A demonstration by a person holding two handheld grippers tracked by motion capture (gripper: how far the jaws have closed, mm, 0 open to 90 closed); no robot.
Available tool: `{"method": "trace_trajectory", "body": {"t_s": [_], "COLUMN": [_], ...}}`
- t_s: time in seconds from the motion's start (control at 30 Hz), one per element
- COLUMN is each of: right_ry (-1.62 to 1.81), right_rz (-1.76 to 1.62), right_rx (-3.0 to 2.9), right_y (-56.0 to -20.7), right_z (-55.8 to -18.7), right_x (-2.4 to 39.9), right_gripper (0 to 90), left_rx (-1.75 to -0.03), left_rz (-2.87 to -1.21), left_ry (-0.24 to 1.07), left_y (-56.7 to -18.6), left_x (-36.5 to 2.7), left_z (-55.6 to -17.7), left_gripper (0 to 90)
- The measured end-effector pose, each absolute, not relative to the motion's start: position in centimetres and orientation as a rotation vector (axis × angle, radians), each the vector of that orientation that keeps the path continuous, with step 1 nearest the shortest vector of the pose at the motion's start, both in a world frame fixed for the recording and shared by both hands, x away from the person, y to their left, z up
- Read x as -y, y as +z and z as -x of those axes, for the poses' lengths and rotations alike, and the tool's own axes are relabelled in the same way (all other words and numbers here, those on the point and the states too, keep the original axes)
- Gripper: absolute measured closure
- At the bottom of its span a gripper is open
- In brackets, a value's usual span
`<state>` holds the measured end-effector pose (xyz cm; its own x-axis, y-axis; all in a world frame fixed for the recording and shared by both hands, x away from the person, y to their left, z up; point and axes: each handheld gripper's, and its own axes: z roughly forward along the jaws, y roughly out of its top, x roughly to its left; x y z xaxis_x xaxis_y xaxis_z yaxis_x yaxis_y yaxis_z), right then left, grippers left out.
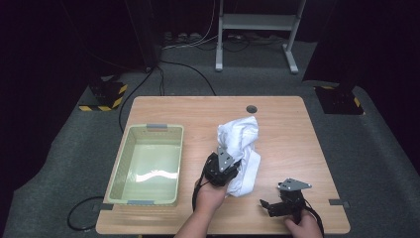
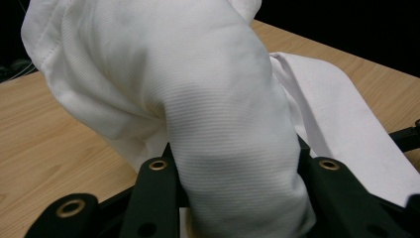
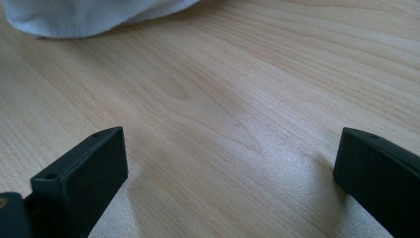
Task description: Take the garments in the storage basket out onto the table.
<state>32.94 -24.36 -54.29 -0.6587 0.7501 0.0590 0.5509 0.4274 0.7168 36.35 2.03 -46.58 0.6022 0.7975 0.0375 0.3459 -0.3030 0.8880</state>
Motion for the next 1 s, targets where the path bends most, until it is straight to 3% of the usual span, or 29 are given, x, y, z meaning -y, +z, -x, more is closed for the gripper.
{"method": "trace_trajectory", "body": {"t_s": [1.0], "right_ry": [1.057], "right_rz": [-1.128], "right_rx": [-2.417], "right_y": [-54.3], "right_z": [-32.9], "right_x": [24.3], "right_gripper": [0.1], "left_rx": [-0.962], "left_rz": [-1.982], "left_ry": [0.555], "left_y": [-49.2], "left_x": [-0.4], "left_z": [-38.5], "left_gripper": [62.2]}}
